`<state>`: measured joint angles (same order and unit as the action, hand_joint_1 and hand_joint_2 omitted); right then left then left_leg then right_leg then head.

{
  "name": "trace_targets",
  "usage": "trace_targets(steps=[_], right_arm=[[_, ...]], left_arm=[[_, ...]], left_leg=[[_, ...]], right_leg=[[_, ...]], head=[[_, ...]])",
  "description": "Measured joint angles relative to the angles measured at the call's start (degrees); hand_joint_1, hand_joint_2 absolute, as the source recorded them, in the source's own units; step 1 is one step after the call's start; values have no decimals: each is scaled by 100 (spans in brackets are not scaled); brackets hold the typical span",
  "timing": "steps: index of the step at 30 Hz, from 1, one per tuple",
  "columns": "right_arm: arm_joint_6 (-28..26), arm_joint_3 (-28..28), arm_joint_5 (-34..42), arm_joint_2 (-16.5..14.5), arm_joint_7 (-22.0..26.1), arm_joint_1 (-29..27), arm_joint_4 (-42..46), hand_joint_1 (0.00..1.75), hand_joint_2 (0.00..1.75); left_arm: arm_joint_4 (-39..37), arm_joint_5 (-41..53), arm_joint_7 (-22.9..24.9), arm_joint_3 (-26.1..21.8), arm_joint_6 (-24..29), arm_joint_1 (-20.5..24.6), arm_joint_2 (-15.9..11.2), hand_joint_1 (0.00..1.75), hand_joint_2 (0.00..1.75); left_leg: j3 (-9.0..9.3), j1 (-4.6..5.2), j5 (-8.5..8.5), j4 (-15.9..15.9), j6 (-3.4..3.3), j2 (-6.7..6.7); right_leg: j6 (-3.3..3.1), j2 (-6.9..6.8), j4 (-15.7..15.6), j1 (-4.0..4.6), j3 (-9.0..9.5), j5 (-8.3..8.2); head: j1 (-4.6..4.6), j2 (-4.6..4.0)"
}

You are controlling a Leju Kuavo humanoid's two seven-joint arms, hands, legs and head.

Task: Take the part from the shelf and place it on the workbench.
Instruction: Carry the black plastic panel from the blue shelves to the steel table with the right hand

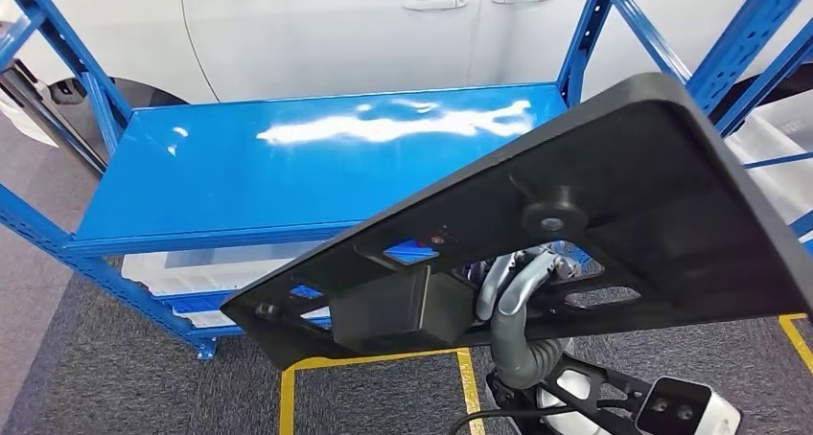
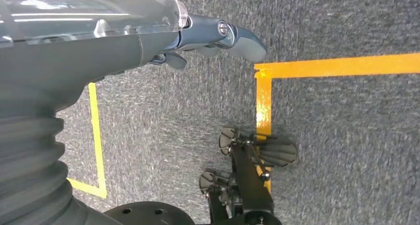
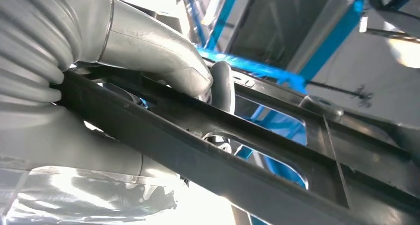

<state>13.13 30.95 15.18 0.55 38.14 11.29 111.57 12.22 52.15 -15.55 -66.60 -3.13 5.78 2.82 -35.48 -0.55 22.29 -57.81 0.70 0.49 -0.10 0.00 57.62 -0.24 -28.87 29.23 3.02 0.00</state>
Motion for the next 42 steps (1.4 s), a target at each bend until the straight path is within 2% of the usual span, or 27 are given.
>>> trace_targets(steps=[2, 4, 6, 7, 8, 9, 11, 13, 14, 16, 17, 18, 21, 22, 23, 24, 26, 28, 29, 31, 33, 34, 36, 37, 38, 39, 42], right_arm=[[276, -132, 50, 14, 0, -63, -3, 175, 175], [511, -299, 69, 8, 0, -137, -9, 175, 175], [659, -430, 62, -19, -1, -212, -20, 175, 175], [721, -479, 47, -38, -1, -250, -27, 175, 175], [773, -517, 28, -61, -1, -287, -34, 175, 175], [820, -546, 12, -81, -1, -318, -40, 175, 175], [893, -584, -5, -120, -1, -358, -48, 175, 175], [935, -611, -8, -159, -1, -372, -49, 175, 175], [949, -619, -8, -176, -1, -376, -49, 175, 175], [971, -635, -3, -192, 0, -383, -53, 175, 175], [983, -651, 1, -198, 0, -388, -57, 175, 175], [993, -670, 4, -200, -1, -394, -61, 175, 175], [1056, -749, 2, -215, 0, -457, -68, 175, 175], [1088, -777, -8, -227, 0, -497, -68, 175, 175], [1121, -804, -22, -243, 0, -539, -67, 175, 175], [1148, -828, -37, -264, 0, -574, -66, 175, 175], [1193, -859, -71, -314, 0, -620, -51, 175, 175], [1228, -879, -102, -367, 0, -648, -19, 175, 175], [1239, -889, -110, -389, 0, -660, -2, 175, 175], [1269, -915, -113, -423, 0, -686, 19, 175, 175], [1302, -932, -111, -459, 0, -700, 29, 175, 175], [1316, -936, -109, -479, 0, -703, 33, 175, 175], [1344, -940, -104, -505, 0, -698, 33, 175, 175], [1356, -942, -104, -510, 0, -696, 32, 175, 175], [1365, -946, -104, -514, 0, -693, 32, 175, 175], [1369, -948, -106, -523, 0, -693, 36, 175, 175], [1369, -953, -128, -581, 0, -695, 86, 175, 175]], left_arm=[[-1, -1, -17, 0, -1, -16, 4, 0, 175], [-2, -3, -29, 0, 1, -33, 16, 0, 175], [-2, -9, -40, 0, 15, -37, 24, 0, 175], [-2, -15, -45, 0, 24, -37, 24, 0, 175], [-2, -26, -48, -1, 34, -36, 24, 0, 175], [-2, -38, -50, -1, 42, -35, 24, 0, 175], [-2, -60, -54, -2, 56, -24, 23, 0, 175], [-2, -75, -62, -2, 72, -4, 23, 0, 175], [-2, -80, -65, -3, 78, 3, 23, 0, 175], [-3, -85, -67, -4, 78, -3, 29, 0, 175], [-4, -85, -67, -5, 73, -3, 33, 0, 175], [-5, -84, -71, -6, 67, -2, 37, 0, 175], [-7, -73, -86, -7, 54, 4, 44, 0, 175], [-7, -66, -90, -7, 56, 0, 45, 0, 175], [-7, -58, -91, -7, 63, -7, 48, 0, 175], [-7, -55, -85, -7, 72, -12, 50, 0, 175], [-7, -51, -61, -7, 89, -19, 62, 0, 175], [-7, -51, -34, -7, 94, -15, 75, 0, 175], [-7, -51, -27, -7, 96, -13, 80, 0, 175], [-7, -50, -11, -7, 101, -13, 80, 0, 175], [-7, -51, 8, -7, 102, -16, 81, 0, 175], [-7, -55, 17, -8, 103, -18, 82, 0, 175], [-7, -73, 36, -13, 103, -24, 85, 0, 175], [-7, -88, 41, -16, 104, -29, 85, 0, 175], [-7, -102, 44, -20, 107, -33, 85, 0, 175], [-7, -117, 45, -25, 114, -36, 85, 0, 175], [-7, -152, 46, -50, 134, -36, 86, 0, 175]], left_leg=[[-71, -15, 104, -75, 63, -6], [-236, -27, 579, -518, 103, -9], [-417, -32, 1071, -1254, 123, -9], [-438, -32, 1150, -1522, 126, -9], [-374, -31, 1098, -1623, 121, -10], [-210, -29, 951, -1509, 108, -10], [365, -15, 714, -776, 57, -11], [834, 19, 732, -40, -5, -15], [921, 39, 770, 143, -35, -17], [870, 37, 688, 205, -95, -8], [830, 25, 628, 219, -133, 1], [776, 10, 558, 233, -171, 12], [563, 10, 382, 225, -231, 23], [487, 13, 338, 214, -230, 22], [412, 14, 300, 199, -222, 21], [342, 14, 269, 180, -211, 19], [234, 14, 210, 135, -178, 19], [175, 21, 160, 103, -128, 21], [160, 21, 137, 98, -97, 22], [144, 18, 100, 100, -35, 20], [65, 9, 248, -71, 16, 6], [-33, 2, 426, -317, 38, 0], [-322, -18, 851, -1086, 84, -5], [-438, -25, 976, -1416, 106, -5], [-471, -31, 993, -1571, 123, -4], [-393, -40, 896, -1495, 136, -4], [229, -62, 445, -421, 137, -9]], right_leg=[[-98, -18, -33, -4, -82, -113], [-174, -36, -54, -6, -207, -241], [-203, -39, -49, 19, -366, -361], [-207, -38, -44, 33, -449, -422], [-205, -37, -37, 45, -533, -482], [-199, -34, -28, 53, -610, -537], [-170, -29, -5, 66, -736, -634], [-117, -34, 6, 72, -799, -729], [-84, -39, 0, 69, -812, -780], [-17, -40, -22, 57, -833, -857], [17, -30, 21, 54, -872, -794], [50, -20, 162, 48, -936, -623], [135, -9, 1203, 4, -1232, 176], [154, -9, 1520, -7, -1283, 285], [166, -10, 1671, -15, -1255, 262], [167, -10, 1594, -20, -1121, 134], [126, -10, 853, -16, -572, -115], [57, -10, 98, 15, -96, -118], [26, -10, -74, 34, -3, -74], [-37, -16, -135, 36, 0, -102], [-118, -34, -183, 6, -18, -166], [-152, -44, -203, -9, -29, -197], [-182, -53, -196, 0, -79, -232], [-181, -55, -185, 2, -105, -244], [-177, -55, -169, 1, -128, -252], [-169, -54, -150, -3, -143, -253], [-109, -47, -72, -9, -172, -221]], head=[[0, 0], [1, 0], [0, -1], [0, -1], [0, -1], [0, -1], [1, 0], [0, -1], [1, -1], [0, -1], [1, -1], [0, -1], [0, -1], [0, -1], [0, -1], [0, 0], [0, 0], [1, 0], [1, 0], [0, 0], [1, -1], [1, -1], [1, -1], [0, -1], [0, 0], [0, -1], [0, -1]])
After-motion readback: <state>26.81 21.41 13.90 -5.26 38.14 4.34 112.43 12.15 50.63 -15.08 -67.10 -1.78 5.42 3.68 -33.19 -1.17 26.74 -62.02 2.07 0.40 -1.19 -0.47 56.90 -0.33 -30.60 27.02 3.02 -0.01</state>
